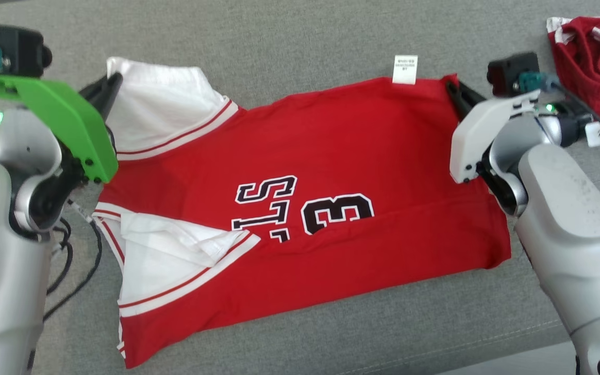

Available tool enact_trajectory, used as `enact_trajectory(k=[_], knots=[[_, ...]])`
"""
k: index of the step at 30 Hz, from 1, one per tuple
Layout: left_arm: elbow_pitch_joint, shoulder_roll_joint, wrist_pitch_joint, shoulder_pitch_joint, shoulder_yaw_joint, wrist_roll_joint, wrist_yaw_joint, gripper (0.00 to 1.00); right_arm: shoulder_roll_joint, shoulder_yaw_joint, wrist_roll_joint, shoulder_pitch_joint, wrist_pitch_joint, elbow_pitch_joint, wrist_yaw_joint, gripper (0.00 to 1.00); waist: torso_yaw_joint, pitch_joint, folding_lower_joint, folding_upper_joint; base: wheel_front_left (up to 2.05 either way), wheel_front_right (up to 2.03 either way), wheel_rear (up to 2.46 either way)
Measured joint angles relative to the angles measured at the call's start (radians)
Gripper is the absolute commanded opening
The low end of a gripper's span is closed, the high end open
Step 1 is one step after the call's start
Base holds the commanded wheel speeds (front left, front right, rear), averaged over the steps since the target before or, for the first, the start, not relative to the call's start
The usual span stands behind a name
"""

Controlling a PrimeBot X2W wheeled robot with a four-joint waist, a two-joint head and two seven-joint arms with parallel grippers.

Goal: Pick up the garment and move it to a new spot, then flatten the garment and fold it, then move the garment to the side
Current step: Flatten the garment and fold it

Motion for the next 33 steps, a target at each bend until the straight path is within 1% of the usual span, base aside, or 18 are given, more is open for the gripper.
enact_trajectory(k=[4,7,11,14,16,20,23,29,33], knots=[[-0.085,0.007,-0.067,0.143,0.017,-0.01,0.001,0.0,-0.021,0.012,0.036,0.093,-0.075,-0.04,0.0,0.0,0.002,-0.058,0.0,0.0,0.0,0.0,0.0],[-0.17,0.0,-0.132,0.27,0.026,-0.008,0.015,0.0,-0.039,-0.027,0.056,0.179,-0.128,-0.074,0.0,0.0,0.007,-0.106,0.0,0.0,0.0,0.0,0.0],[-0.262,-0.024,-0.199,0.432,0.032,-0.009,0.043,0.0,-0.039,-0.078,0.073,0.275,-0.15,-0.119,0.0,0.0,0.016,-0.157,0.0,0.0,0.0,0.0,0.0],[-0.322,-0.054,-0.246,0.553,0.042,-0.025,0.069,0.0,-0.037,-0.113,0.076,0.343,-0.152,-0.172,0.0,0.0,0.027,-0.19,0.0,0.0,0.0,0.0,0.0],[-0.343,-0.07,-0.269,0.616,0.035,-0.026,0.075,0.0,-0.035,-0.128,0.078,0.385,-0.152,-0.205,0.0,0.0,0.036,-0.203,0.0,0.0,0.0,0.0,0.0],[-0.346,-0.122,-0.318,0.709,0.024,-0.04,0.09,0.0,-0.019,-0.178,0.08,0.47,-0.149,-0.262,0.0,0.0,0.058,-0.217,0.0,0.0,0.0,0.0,0.0],[-0.332,-0.145,-0.356,0.742,0.026,-0.044,0.1,0.0,-0.001,-0.223,0.068,0.518,-0.149,-0.287,0.0,0.0,0.067,-0.223,0.0,0.0,0.0,0.0,0.0],[-0.293,-0.166,-0.416,0.776,0.046,-0.047,0.114,0.0,0.038,-0.279,0.04,0.578,-0.143,-0.323,0.0,0.0,0.069,-0.227,0.0,0.0,0.0,0.0,0.0],[-0.266,-0.174,-0.439,0.791,0.052,-0.054,0.115,0.0,0.059,-0.299,0.026,0.6,-0.142,-0.334,0.0,0.0,0.066,-0.231,0.0,0.0,0.0,0.0,0.0]])
